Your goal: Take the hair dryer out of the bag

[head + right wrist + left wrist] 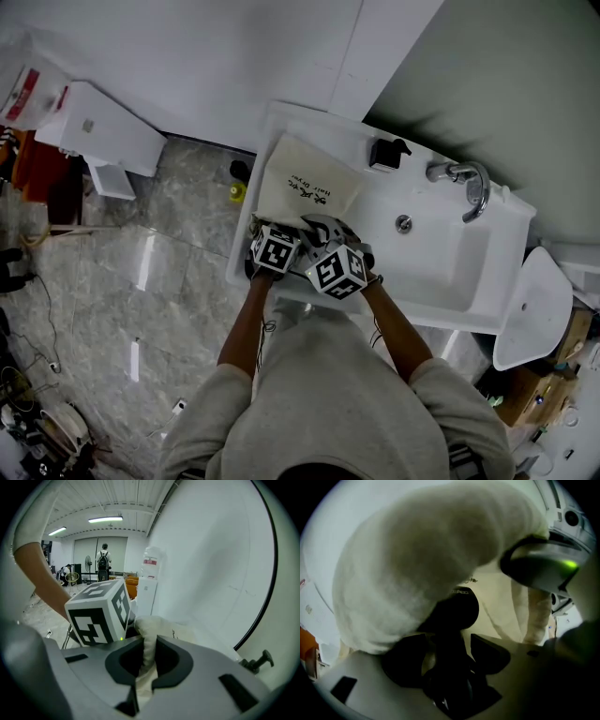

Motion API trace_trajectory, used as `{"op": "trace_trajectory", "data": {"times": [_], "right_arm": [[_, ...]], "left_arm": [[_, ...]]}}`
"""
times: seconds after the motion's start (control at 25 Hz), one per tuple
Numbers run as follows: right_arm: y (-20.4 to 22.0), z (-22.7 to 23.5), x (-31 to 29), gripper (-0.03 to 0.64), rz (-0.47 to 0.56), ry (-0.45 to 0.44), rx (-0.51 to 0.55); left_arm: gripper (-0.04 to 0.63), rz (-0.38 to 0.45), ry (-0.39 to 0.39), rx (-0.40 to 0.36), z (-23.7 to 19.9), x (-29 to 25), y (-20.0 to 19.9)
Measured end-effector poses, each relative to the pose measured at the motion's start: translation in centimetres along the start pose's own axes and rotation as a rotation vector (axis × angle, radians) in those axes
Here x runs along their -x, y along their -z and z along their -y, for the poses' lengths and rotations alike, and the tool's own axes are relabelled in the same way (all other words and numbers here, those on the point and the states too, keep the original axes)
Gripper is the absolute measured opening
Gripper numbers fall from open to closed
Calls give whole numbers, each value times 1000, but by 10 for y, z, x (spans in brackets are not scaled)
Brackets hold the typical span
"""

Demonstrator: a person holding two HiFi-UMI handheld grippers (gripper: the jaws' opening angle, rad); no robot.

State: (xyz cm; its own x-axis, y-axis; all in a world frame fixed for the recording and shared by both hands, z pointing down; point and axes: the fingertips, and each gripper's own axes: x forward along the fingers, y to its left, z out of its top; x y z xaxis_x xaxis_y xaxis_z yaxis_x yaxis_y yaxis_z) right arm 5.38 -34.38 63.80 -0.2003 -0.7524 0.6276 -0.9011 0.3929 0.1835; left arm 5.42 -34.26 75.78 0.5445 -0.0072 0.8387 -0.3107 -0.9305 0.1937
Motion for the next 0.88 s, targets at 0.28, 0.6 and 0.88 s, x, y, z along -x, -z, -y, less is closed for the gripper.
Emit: {"op": "trace_trajectory", "data": {"times": [0.28, 0.6, 0.88], "right_arm": [[2, 2, -2, 15, -2, -10, -10], [6, 6, -1, 14, -3, -14, -21], [5, 6, -2, 14, -6, -20, -7]], "left_arm": [[282, -7, -18, -1, -2, -1, -1], [238, -25, -47, -13, -3, -3, -2], [214, -34, -16, 15, -4, 0, -3]]}}
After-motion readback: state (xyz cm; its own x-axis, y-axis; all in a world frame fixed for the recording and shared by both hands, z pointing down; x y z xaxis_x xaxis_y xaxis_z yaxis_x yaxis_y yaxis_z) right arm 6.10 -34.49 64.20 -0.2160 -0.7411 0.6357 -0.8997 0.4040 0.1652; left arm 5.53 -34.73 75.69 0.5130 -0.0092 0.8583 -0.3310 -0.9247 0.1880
